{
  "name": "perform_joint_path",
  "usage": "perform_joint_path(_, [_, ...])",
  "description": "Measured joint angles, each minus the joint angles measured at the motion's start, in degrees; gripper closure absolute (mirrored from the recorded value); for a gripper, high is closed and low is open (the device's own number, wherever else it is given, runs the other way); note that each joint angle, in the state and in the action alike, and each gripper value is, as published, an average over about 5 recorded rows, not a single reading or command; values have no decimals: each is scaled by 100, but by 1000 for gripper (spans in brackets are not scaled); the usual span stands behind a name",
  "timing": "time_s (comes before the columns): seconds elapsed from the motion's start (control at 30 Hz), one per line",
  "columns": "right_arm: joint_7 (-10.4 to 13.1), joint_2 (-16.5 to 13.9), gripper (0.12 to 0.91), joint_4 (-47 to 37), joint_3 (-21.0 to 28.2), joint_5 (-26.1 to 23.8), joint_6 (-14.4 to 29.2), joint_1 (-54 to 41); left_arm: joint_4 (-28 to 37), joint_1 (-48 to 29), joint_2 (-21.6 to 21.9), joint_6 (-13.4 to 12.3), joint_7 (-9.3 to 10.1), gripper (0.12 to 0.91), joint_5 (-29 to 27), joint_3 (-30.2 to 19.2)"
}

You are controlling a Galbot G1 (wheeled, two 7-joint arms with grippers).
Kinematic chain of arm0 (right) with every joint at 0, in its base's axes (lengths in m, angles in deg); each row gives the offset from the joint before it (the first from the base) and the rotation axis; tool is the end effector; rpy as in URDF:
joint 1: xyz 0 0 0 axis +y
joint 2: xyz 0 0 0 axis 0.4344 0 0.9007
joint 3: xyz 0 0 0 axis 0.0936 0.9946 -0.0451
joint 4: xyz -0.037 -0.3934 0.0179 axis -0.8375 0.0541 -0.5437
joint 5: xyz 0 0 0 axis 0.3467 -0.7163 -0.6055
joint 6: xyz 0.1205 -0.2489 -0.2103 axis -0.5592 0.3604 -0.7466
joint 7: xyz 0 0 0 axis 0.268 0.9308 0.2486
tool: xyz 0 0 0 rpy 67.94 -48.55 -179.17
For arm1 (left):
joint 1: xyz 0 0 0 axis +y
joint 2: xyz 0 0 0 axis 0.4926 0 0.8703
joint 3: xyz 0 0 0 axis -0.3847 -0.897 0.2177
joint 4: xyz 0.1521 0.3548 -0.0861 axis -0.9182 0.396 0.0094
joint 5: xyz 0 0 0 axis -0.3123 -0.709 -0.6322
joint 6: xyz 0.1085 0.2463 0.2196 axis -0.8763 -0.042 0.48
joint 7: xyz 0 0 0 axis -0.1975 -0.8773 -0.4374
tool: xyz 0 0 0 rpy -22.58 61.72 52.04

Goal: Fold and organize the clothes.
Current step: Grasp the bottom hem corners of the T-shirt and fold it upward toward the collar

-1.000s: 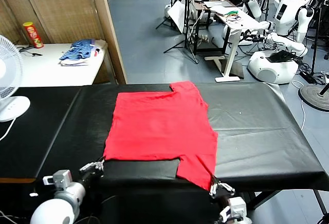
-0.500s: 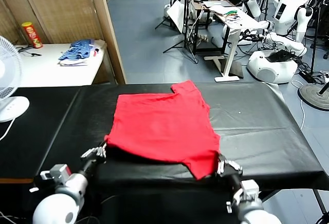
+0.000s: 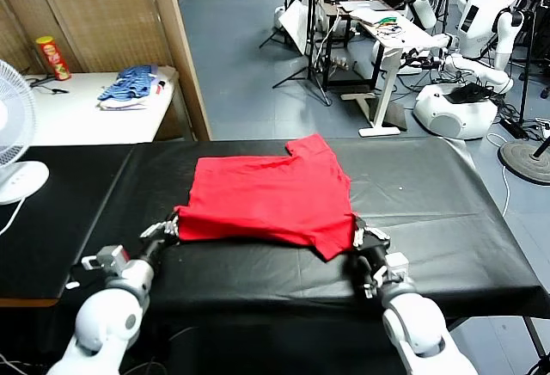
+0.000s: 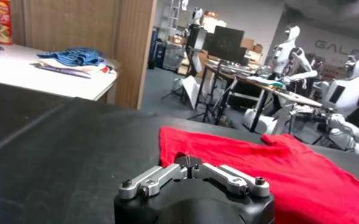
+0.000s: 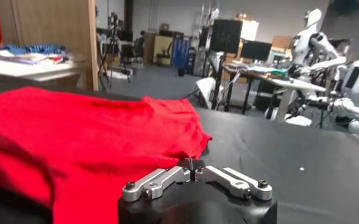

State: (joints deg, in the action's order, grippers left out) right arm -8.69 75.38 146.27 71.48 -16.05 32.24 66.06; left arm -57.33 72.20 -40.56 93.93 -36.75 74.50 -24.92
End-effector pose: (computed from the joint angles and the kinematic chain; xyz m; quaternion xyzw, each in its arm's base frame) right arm 0.3247 -0.0521 -0.3680 0.0939 -0.9852 0.0946 0.1073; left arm 0.2694 0.1186 -0.3169 -0.0191 -0.9859 0.1019 0.1310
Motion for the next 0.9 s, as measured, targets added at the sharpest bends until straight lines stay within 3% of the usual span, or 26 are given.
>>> perform_joint_path(0.23, [-205, -149, 897, -392, 291, 81, -177, -607, 375, -287, 69, -7, -12, 904, -57, -45])
perform_joint_path(0.37, [-270, -284, 766, -307, 310, 245, -428, -634, 492, -396, 83, 18, -14, 892, -70, -69])
perform_joint_path(0.43, [-274, -368, 652, -136, 268, 331, -527, -519, 541, -451, 79, 54, -19, 837, -76, -79])
perform_joint_path(0.63, [-260, -578, 328, 679, 61, 418, -672, 203, 597, -479, 74, 100, -35, 546, -122, -55])
perform_joint_path(0.77, [-250, -600, 238, 1079, -50, 332, -649, 713, 583, -389, 101, 104, -42, 328, -131, -22])
perform_joint_path(0.9, [-237, -576, 229, 1194, -92, 271, -602, 1037, 535, -262, 115, 134, -87, 240, -134, -5])
